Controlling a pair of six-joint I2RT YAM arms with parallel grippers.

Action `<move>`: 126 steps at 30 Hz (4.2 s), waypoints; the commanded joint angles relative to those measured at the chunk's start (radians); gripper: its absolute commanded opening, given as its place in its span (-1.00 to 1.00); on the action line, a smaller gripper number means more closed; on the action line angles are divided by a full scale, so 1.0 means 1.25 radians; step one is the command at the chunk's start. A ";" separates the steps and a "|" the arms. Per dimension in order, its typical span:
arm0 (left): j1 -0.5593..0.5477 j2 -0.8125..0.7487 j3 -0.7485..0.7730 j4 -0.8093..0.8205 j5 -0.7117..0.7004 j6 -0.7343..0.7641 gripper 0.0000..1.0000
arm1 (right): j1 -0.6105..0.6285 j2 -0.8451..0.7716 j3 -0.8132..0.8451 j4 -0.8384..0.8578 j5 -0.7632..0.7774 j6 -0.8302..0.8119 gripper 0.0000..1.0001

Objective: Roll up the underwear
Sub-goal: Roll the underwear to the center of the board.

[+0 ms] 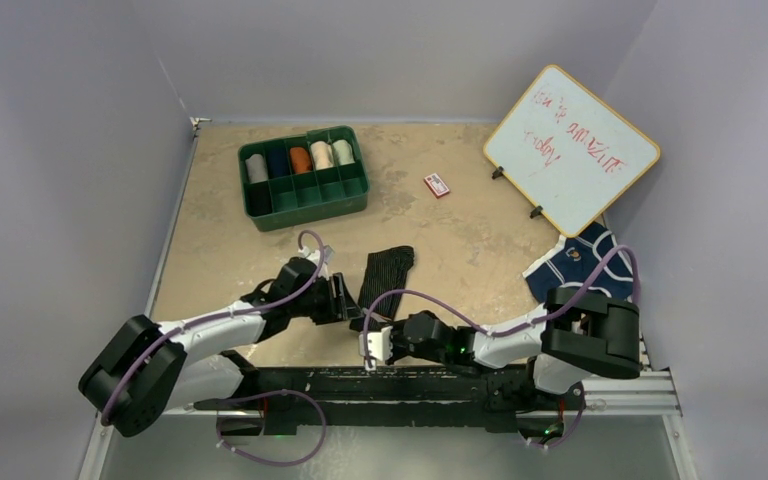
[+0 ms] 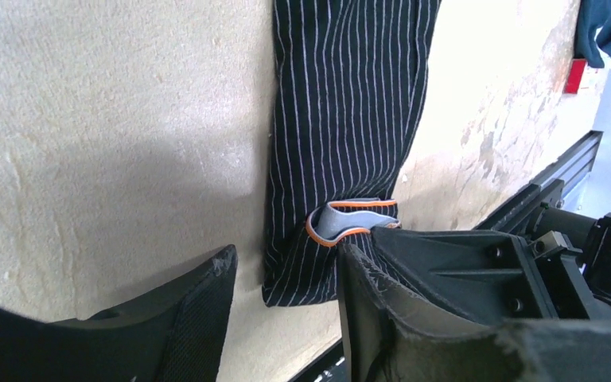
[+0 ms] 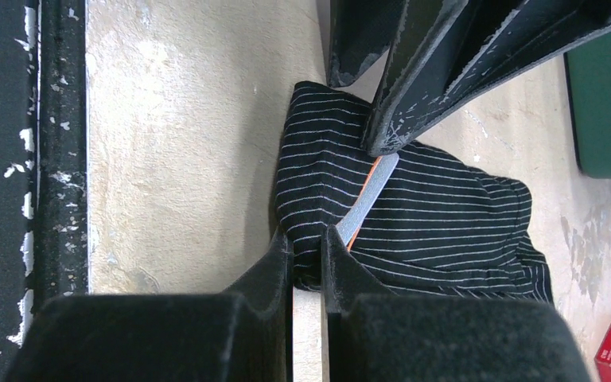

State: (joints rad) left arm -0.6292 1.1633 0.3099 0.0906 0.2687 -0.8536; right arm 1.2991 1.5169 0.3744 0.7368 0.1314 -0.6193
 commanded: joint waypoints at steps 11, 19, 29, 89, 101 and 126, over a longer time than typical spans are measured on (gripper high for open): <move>0.004 -0.055 -0.010 -0.108 -0.092 0.009 -0.01 | -0.002 0.014 -0.030 0.096 -0.040 0.074 -0.98; 0.003 0.012 -0.023 -0.052 -0.059 0.022 -0.08 | -0.002 0.012 -0.048 0.144 -0.045 0.092 -1.00; 0.004 0.053 0.011 -0.124 -0.061 0.041 -0.38 | -0.007 -0.013 -0.065 0.199 -0.044 0.169 -1.00; 0.005 -0.367 -0.025 -0.210 0.003 0.042 -0.02 | -0.417 0.355 -0.042 0.484 -0.712 1.234 -1.00; 0.004 -0.363 -0.112 -0.085 0.144 0.058 0.02 | -0.435 0.412 -0.054 0.527 -0.709 1.281 -1.00; -0.002 -0.057 -0.152 0.115 -0.016 -0.008 -0.59 | -0.443 0.400 -0.058 0.575 -0.736 1.276 -0.58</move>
State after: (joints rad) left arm -0.6289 1.0534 0.1326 0.2539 0.3462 -0.8558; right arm 0.7494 2.0296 0.3229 1.5021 -0.7792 1.0206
